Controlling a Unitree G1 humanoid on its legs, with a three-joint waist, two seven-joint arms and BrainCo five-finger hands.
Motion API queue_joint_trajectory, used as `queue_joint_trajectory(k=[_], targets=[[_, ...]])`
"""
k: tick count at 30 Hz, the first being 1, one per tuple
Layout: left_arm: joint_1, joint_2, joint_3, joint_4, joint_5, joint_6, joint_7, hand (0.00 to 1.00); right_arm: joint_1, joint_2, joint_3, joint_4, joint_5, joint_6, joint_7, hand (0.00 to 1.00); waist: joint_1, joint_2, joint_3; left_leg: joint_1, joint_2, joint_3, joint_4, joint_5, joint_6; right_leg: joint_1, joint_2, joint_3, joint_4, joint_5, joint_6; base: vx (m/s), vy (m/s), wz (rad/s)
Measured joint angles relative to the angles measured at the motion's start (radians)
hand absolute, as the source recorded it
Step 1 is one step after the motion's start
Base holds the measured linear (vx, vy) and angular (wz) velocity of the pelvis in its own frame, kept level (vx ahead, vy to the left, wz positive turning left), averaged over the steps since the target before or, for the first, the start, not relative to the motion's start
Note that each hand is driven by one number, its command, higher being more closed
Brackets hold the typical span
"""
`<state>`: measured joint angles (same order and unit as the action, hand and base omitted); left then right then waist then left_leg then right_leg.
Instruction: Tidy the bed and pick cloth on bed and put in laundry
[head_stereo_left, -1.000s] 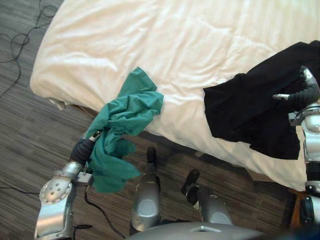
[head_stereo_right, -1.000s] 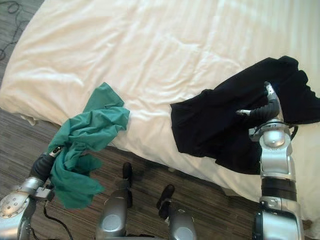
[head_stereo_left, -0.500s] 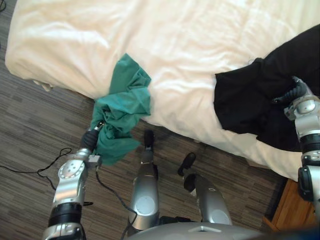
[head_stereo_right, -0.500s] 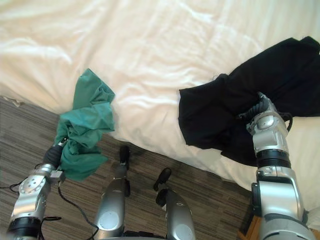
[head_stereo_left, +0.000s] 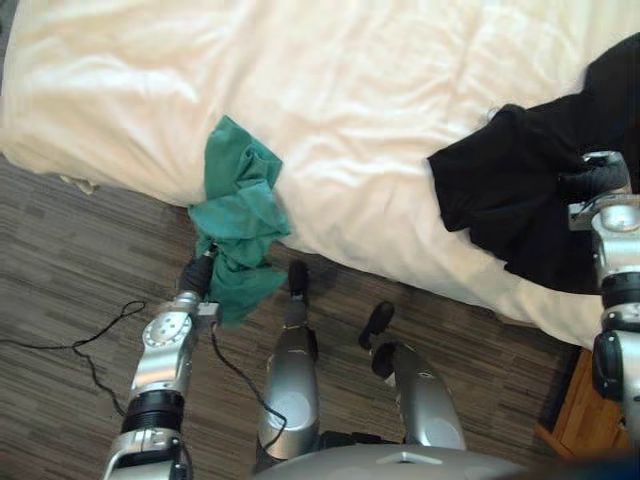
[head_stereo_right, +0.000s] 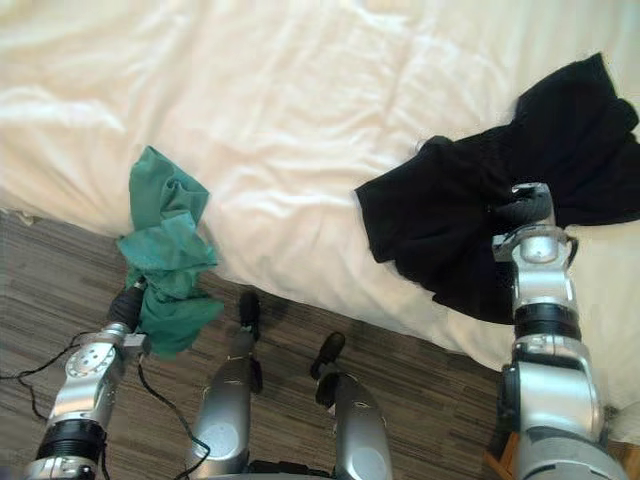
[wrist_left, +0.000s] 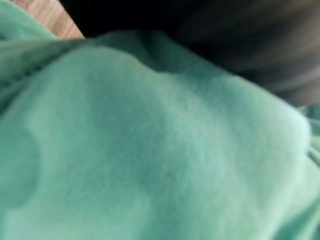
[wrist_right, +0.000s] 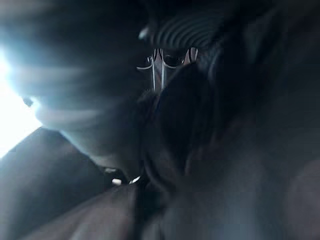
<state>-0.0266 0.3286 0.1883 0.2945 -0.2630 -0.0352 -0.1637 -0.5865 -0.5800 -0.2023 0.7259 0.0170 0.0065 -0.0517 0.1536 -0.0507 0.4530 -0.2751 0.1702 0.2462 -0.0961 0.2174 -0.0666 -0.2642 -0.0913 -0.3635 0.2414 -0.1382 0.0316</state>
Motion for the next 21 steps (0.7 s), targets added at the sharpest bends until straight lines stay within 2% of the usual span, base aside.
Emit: queue_joint_trajectory(k=[3,5,7,8,10,11,12,14,16,19,20,21], targets=[[0.089,-0.048,-0.029,-0.078,0.008,0.028,0.022,1.0,0.181,0.134,-0.027,-0.148,0.123,-0.073,0.008,1.0,-0.007,0.002,-0.005,0.09,-0.001,0.035,0.0,-0.017,-0.021,0.07,-0.002,0.033,0.001,-0.015,0.002,0.08,-0.021,-0.27],[0.149,-0.089,-0.036,-0.079,0.023,0.052,0.045,1.0,0.301,0.216,-0.027,-0.221,0.188,-0.111,0.017,1.0,-0.031,0.011,-0.05,0.111,-0.002,0.056,0.0,-0.035,-0.017,0.082,-0.002,0.046,0.0,-0.026,0.006,0.08,0.0,-0.24],[0.225,-0.134,-0.059,-0.048,0.061,0.097,0.079,1.0,0.467,0.341,-0.028,-0.292,0.283,-0.15,0.069,1.0,-0.061,0.021,-0.105,0.155,-0.006,0.075,0.0,-0.051,-0.017,0.118,-0.007,0.054,-0.001,-0.033,0.013,0.11,0.001,-0.19],[0.24,-0.143,-0.067,-0.021,0.069,0.105,0.088,1.0,0.511,0.369,-0.026,-0.3,0.292,-0.155,0.081,1.0,-0.067,0.025,-0.122,0.173,-0.008,0.079,0.0,-0.057,-0.017,0.133,-0.008,0.058,-0.004,-0.035,0.016,0.13,-0.001,-0.23],[0.303,-0.197,-0.073,0.123,0.081,0.132,0.124,1.0,0.668,0.449,-0.022,-0.277,0.279,-0.149,0.124,1.0,-0.088,0.039,-0.199,0.256,-0.014,0.109,-0.001,-0.093,-0.019,0.212,-0.009,0.078,-0.039,-0.04,0.025,0.14,0.017,-0.37],[0.319,-0.21,-0.073,0.161,0.081,0.132,0.133,1.0,0.701,0.461,-0.022,-0.254,0.266,-0.145,0.136,1.0,-0.094,0.044,-0.219,0.274,-0.016,0.117,-0.001,-0.102,-0.019,0.23,-0.01,0.083,-0.047,-0.042,0.029,0.13,0.037,-0.31],[0.337,-0.229,-0.073,0.242,0.083,0.126,0.15,1.0,0.752,0.474,-0.029,-0.175,0.237,-0.139,0.163,1.0,-0.107,0.053,-0.253,0.308,-0.019,0.129,-0.001,-0.118,-0.019,0.263,-0.012,0.084,-0.066,-0.044,0.036,0.1,0.039,-0.16],[0.34,-0.243,-0.067,0.387,0.104,0.08,0.186,1.0,0.795,0.498,-0.083,0.004,0.17,-0.121,0.196,1.0,-0.115,0.062,-0.292,0.349,-0.023,0.132,-0.002,-0.133,-0.023,0.312,-0.013,0.085,-0.091,-0.045,0.043,0.09,0.034,-0.08],[0.341,-0.253,-0.027,0.544,0.156,0.006,0.223,1.0,0.846,0.52,-0.173,0.24,0.099,-0.111,0.217,1.0,-0.122,0.075,-0.323,0.397,-0.026,0.134,-0.006,-0.148,-0.026,0.371,-0.013,0.085,-0.117,-0.041,0.049,0.08,0.02,-0.04],[0.357,-0.273,0.029,0.617,0.175,-0.042,0.254,1.0,0.904,0.53,-0.286,0.325,0.06,-0.102,0.226,1.0,-0.137,0.084,-0.33,0.433,-0.032,0.138,-0.007,-0.157,-0.025,0.417,-0.017,0.085,-0.138,-0.036,0.058,0.01,0.015,-0.03],[0.365,-0.281,0.057,0.635,0.174,-0.051,0.258,1.0,0.943,0.52,-0.324,0.329,-0.021,-0.052,0.237,1.0,-0.14,0.088,-0.345,0.45,-0.034,0.147,-0.008,-0.162,-0.025,0.432,-0.022,0.085,-0.14,-0.035,0.06,-0.01,0.024,-0.06],[0.365,-0.281,0.06,0.635,0.173,-0.052,0.258,1.0,0.951,0.52,-0.333,0.33,-0.056,-0.032,0.24,1.0,-0.14,0.087,-0.347,0.456,-0.035,0.146,-0.008,-0.162,-0.025,0.438,-0.023,0.084,-0.139,-0.036,0.061,0.0,0.0,0.0]])
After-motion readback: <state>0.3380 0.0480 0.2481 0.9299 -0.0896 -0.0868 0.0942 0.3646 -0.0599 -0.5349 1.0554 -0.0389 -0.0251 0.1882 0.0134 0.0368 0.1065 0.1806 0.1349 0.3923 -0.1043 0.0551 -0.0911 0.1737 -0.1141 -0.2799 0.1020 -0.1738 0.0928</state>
